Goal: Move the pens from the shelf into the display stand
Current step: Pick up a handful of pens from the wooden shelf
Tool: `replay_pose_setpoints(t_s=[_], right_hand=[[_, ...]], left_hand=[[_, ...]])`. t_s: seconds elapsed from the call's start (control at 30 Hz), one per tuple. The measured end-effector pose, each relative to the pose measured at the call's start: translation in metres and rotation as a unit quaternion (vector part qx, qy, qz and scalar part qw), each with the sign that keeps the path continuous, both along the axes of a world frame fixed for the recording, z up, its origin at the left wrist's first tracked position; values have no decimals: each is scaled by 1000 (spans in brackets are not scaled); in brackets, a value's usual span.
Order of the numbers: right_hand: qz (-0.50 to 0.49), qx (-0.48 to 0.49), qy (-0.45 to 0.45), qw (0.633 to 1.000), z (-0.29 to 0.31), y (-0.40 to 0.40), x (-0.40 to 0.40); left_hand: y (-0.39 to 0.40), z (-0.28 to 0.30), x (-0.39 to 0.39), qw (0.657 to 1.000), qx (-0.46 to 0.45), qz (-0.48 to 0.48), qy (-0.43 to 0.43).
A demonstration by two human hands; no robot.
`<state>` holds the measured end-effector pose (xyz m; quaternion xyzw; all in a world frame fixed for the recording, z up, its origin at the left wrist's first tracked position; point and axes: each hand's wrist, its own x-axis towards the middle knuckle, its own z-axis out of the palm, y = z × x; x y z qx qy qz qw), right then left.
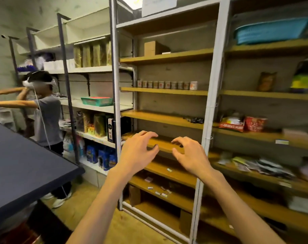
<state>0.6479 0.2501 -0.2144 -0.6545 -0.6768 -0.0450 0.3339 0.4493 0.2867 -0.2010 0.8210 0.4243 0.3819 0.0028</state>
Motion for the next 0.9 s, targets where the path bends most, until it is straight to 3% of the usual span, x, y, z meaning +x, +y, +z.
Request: replay_pose_setpoints(t_s=[0.47,0.9], right_hand=[[-50,0,35,998,-17,84,137],[-75,-2,52,996,-13,278,206]], left_hand=[[113,-9,137,999,-13,-42,24],[318,-16,211,998,-15,-64,6]])
